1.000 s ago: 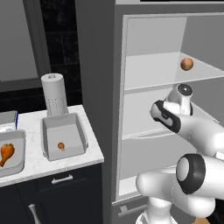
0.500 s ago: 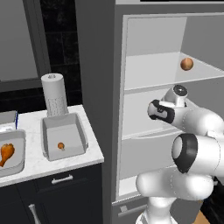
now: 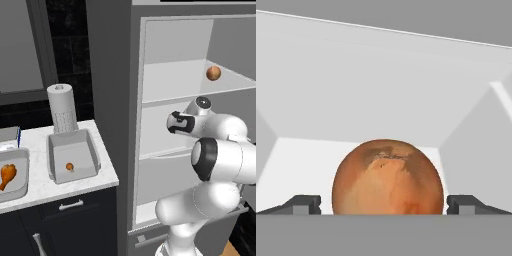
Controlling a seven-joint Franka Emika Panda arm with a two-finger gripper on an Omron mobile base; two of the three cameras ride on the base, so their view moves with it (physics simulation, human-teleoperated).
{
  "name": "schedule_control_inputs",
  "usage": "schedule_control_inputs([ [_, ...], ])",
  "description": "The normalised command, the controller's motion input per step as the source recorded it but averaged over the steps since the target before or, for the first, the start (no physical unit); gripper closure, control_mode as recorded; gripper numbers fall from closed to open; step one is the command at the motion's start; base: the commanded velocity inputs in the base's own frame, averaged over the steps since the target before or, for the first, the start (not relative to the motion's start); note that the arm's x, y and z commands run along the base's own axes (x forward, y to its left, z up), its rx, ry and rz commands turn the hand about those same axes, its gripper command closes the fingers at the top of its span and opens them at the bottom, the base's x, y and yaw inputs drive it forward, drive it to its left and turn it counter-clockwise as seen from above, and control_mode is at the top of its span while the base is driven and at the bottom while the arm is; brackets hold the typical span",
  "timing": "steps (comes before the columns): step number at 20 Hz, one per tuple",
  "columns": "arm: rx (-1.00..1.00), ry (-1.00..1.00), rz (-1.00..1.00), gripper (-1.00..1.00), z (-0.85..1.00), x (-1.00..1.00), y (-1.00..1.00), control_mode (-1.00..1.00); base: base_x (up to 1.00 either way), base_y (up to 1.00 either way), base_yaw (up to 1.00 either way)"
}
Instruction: Place one onion and one chicken drumstick in each tupperware on the nearby counter, to pack two identical lunches.
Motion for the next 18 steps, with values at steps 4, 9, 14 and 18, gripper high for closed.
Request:
schedule_control_inputs([
  [4,0.0,0.0,0.0,-1.0,-0.19,0.01,0.0,-1.0,0.0,0.0,0.0],
  [9,0.0,0.0,0.0,-1.0,-0.2,0.06,0.0,-1.0,0.0,0.0,0.0],
  [14,0.0,0.0,0.0,-1.0,-0.13,0.08,0.0,-1.0,0.0,0.0,0.0],
  [18,0.0,0.0,0.0,1.0,-0.39,0.0,0.0,-1.0,0.0,0.0,0.0],
])
